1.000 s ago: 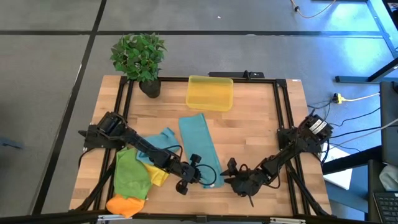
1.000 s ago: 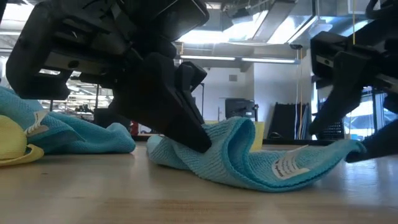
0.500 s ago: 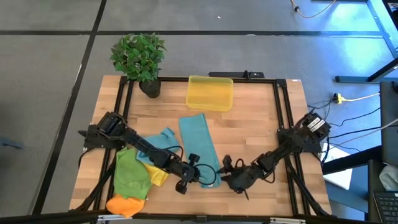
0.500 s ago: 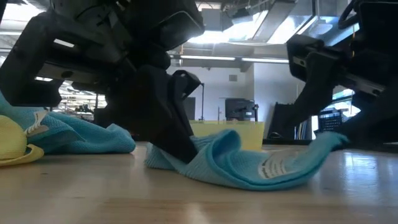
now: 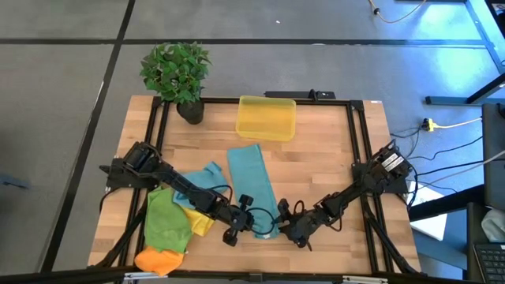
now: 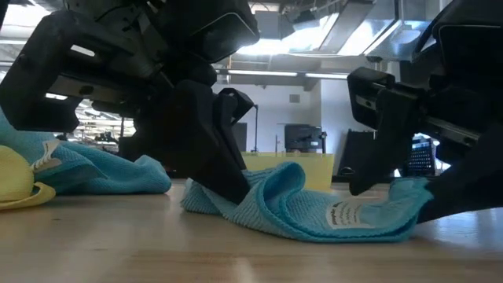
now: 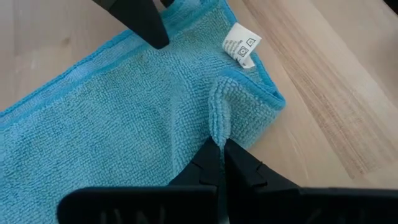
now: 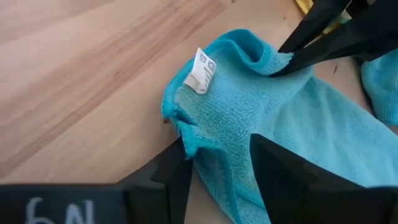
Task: Fold microfiber towels
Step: Fold the left blue microfiber towel
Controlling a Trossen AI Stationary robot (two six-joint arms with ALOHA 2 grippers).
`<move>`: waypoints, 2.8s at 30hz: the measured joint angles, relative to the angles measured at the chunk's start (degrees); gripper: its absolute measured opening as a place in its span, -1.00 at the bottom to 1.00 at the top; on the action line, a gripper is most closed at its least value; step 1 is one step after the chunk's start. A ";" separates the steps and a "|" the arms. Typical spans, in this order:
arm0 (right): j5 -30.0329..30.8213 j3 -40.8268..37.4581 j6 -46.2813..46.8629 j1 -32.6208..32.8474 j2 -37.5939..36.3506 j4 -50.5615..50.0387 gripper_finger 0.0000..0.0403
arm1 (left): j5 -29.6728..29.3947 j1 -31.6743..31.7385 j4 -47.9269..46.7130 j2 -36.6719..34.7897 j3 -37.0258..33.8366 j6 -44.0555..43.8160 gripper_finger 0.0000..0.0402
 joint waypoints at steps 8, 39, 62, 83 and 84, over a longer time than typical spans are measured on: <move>0.27 -0.02 -0.19 0.42 -0.25 -0.14 -0.80 | 0.00 -0.02 -0.04 0.00 0.00 0.09 -1.00; 24.56 -0.55 24.35 3.61 -24.91 -32.86 -0.99 | 3.65 8.08 1.10 -5.86 1.36 17.09 -1.00; 27.02 13.83 25.17 9.48 -2.41 -24.28 -1.00 | -7.71 -8.74 -3.19 -5.94 -1.31 3.18 -1.00; 28.82 1.68 32.48 -9.69 -9.31 -16.53 -1.00 | -9.18 8.72 19.48 -21.70 -25.81 1.79 -1.00; 28.34 1.42 32.61 -10.83 -9.25 -16.05 -1.00 | -8.49 9.76 19.46 -21.70 -26.04 1.71 -1.00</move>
